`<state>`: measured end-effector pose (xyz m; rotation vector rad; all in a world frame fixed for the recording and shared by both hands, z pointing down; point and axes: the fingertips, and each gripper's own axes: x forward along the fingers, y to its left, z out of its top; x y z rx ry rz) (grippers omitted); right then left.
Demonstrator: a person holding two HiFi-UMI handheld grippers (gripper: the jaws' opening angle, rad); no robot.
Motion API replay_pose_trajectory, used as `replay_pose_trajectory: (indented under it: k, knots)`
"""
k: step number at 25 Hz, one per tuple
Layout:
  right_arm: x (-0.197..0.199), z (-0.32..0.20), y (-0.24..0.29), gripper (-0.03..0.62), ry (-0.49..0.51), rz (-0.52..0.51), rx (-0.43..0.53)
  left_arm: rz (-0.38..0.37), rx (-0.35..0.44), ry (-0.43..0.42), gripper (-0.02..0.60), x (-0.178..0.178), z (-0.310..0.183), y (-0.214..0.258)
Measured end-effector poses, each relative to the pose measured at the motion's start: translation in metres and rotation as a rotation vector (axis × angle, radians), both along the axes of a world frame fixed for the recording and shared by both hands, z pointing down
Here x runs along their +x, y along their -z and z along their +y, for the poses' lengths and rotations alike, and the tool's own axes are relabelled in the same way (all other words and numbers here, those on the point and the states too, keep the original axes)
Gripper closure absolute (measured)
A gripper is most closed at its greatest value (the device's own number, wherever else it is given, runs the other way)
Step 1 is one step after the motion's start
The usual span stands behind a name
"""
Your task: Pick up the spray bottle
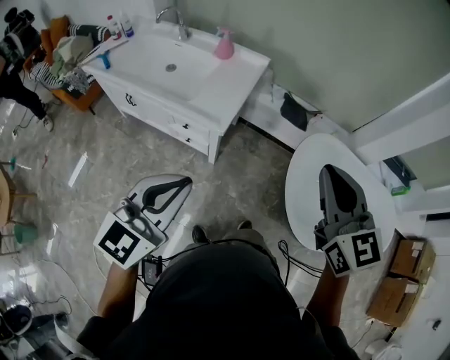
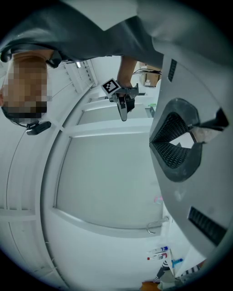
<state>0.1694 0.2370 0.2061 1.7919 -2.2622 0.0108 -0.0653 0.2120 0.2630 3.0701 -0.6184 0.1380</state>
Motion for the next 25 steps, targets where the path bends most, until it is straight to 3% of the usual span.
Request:
replay_pose_trajectory:
  k: [7,14,25]
  knots:
    - [0.019,-0.039,0.002,0.585,0.070,-0.021,0.018,-0.017,0.003,0.062,0.578,0.020,-0.018,0.001]
    - [0.063,-0.071,0.003,0.585,0.121,-0.050,0.016,-0.023,-0.002,0.141,0.578,0.058,-0.035,0.010]
    - [0.119,-0.107,-0.014,0.585,0.181,-0.089,-0.005,-0.074,-0.008,0.189,0.578,0.115,-0.049,0.008]
